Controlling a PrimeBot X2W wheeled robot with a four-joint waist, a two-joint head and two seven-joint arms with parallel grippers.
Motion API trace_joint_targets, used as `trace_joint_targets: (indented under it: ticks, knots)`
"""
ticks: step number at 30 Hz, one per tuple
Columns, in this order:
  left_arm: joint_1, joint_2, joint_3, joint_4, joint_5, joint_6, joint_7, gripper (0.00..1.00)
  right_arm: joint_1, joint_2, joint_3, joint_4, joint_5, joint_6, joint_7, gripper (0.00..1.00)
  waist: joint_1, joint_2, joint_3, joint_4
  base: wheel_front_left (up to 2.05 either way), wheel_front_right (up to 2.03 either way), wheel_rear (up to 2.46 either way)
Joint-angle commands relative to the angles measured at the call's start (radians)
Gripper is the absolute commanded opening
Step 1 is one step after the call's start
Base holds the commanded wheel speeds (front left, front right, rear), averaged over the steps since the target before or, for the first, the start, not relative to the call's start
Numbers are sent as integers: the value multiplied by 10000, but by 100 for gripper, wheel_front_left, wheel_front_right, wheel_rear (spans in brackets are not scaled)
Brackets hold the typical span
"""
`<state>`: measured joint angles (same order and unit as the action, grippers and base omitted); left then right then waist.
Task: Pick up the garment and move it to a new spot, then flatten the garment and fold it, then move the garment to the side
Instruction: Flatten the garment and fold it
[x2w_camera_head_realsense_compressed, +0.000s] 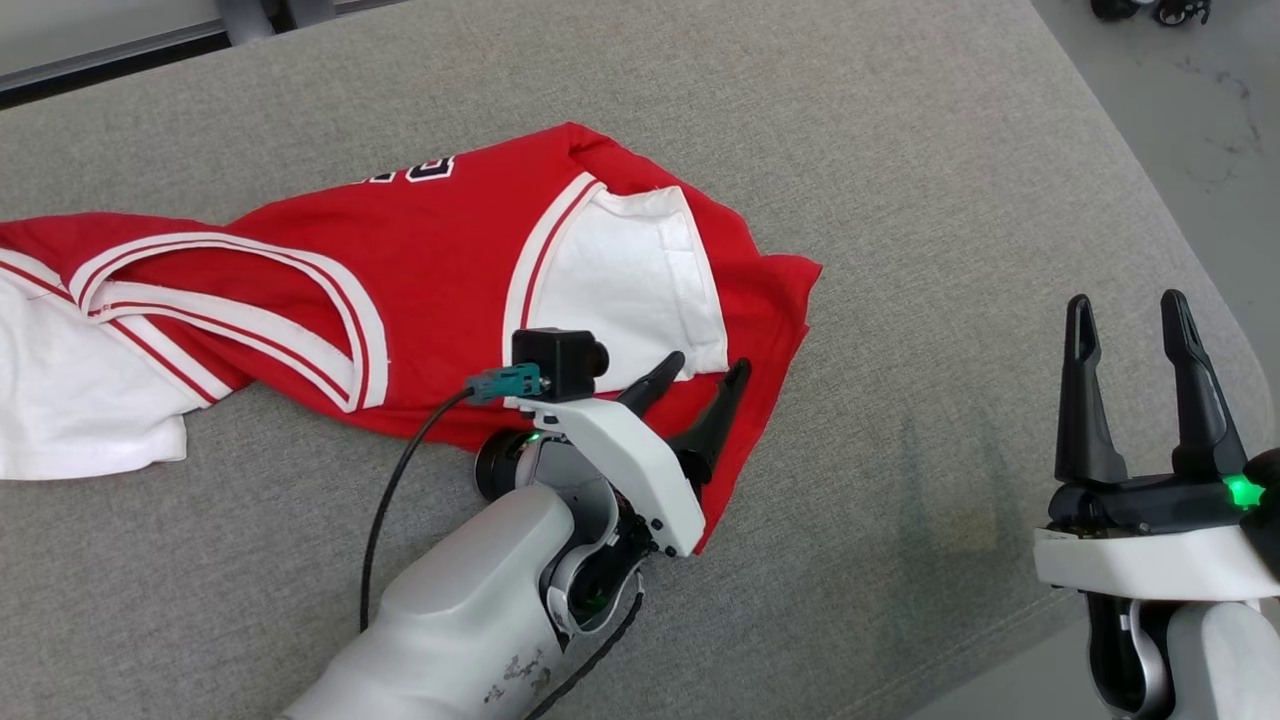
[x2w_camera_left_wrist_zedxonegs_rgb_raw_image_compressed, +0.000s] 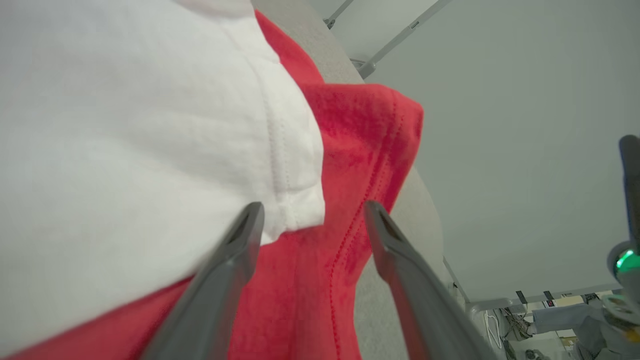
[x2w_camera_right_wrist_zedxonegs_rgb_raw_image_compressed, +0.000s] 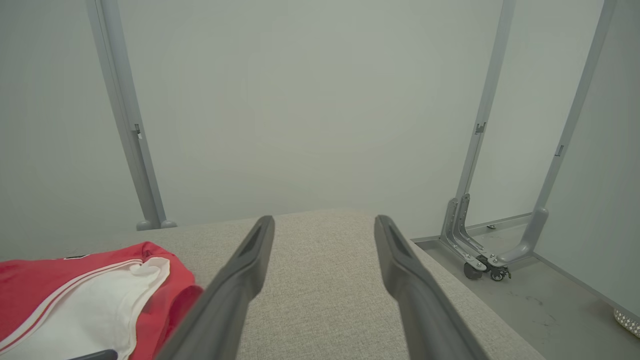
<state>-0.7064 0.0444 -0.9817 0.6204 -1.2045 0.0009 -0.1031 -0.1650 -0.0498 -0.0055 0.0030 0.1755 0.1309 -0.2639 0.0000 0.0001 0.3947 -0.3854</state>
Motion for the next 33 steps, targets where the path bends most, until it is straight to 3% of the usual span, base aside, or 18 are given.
trace_joint_targets:
  ticks: [1,5,9,10,12,15,17,18,20,22,23,29,33]
  knots:
    - [299,121,-297,476,-6,-100,58,100,-109,-13,-33,-30,25,-3,-9,100,0,-1,41,5,0,0,0]
    - [-244,166,-1190,887,916,0,-440,100,-152,-13,-46,-17,60,-3,-9,100,0,-1,108,60,0,0,0]
    - [-628,276,-1650,1381,1447,537,-865,100,-216,-13,0,-15,95,-3,-9,100,0,-1,138,72,0,0,0]
    - [-707,302,-1716,1503,1526,730,-952,80,-216,-13,19,-19,107,-3,-9,100,0,-1,147,73,0,0,0]
    - [-906,341,-1900,1720,1769,1132,-1095,70,-227,-13,43,-29,144,-3,-9,100,0,-1,170,77,0,0,0]
    - [-1185,304,-2282,1927,2259,1598,-1278,85,-233,-13,120,-25,190,-3,-9,100,0,-1,211,84,0,0,0]
    - [-1286,243,-2514,2025,2600,1789,-1331,85,-238,-15,163,-22,195,-3,-9,100,0,-1,235,83,0,0,0]
    - [-1354,243,-2612,2100,2785,1875,-1356,76,-240,-15,182,-22,205,-3,-9,100,0,-1,244,80,0,0,0]
    - [-1430,237,-2764,2176,3107,1949,-1360,43,-236,-13,220,-29,231,-3,-9,100,0,-1,254,68,0,0,0]
    - [-1398,200,-2861,2197,3344,1988,-1372,27,-238,-15,244,-30,247,-3,-9,100,0,-1,253,59,0,0,0]
    - [-1405,191,-2895,2201,3489,2006,-1380,2,-242,-15,240,-31,245,-3,-9,100,0,-1,253,57,0,0,0]
    - [-1729,157,-2949,1888,4244,2062,-1553,0,-222,-15,91,-46,185,-3,-9,100,0,-1,200,191,0,0,0]
    - [-2025,57,-2688,936,4903,2409,-1629,0,-41,-13,99,55,145,-3,-9,100,0,-1,-46,528,0,0,0]
